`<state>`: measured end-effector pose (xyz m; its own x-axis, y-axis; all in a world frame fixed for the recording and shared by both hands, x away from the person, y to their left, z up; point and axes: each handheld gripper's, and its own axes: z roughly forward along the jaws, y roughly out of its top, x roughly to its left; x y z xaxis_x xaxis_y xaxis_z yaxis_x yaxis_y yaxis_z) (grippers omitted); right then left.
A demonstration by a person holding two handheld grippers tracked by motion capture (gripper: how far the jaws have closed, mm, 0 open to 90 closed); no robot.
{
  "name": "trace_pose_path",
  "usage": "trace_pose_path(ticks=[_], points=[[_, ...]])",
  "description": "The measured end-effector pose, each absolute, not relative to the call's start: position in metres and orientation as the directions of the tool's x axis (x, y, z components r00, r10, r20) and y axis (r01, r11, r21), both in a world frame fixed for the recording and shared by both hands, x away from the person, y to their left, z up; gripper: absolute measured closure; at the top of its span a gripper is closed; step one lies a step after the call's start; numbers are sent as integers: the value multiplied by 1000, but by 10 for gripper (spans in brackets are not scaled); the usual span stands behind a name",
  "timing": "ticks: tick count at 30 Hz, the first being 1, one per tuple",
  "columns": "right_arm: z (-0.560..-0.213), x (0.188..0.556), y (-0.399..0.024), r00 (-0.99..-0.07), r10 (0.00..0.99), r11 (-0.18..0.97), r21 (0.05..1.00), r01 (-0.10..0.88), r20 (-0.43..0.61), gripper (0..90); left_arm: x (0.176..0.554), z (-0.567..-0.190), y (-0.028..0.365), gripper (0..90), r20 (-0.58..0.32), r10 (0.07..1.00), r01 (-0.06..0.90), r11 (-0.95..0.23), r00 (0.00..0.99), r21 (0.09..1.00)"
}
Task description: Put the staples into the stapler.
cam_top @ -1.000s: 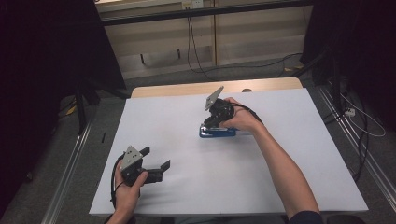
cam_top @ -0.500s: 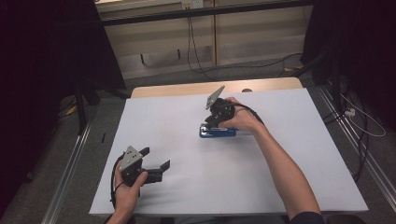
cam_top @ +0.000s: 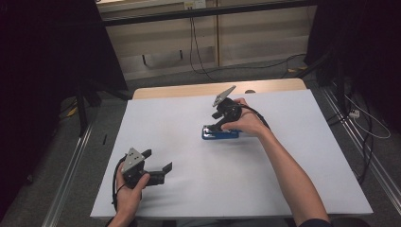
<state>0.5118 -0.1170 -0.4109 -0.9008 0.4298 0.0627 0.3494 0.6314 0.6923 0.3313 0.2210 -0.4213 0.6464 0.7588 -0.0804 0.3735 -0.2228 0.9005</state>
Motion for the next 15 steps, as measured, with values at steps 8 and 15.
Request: trace_pose_path(ticks=[8, 15], points=[[-412, 505, -124, -871, 487, 587, 714, 381, 63, 182, 332, -421, 220, 39, -73, 757, 372, -233, 650, 899], [-411, 499, -128, -845, 528, 543, 732, 411, 83, 122, 332, -421, 221, 39, -77, 760, 377, -229, 646, 897]])
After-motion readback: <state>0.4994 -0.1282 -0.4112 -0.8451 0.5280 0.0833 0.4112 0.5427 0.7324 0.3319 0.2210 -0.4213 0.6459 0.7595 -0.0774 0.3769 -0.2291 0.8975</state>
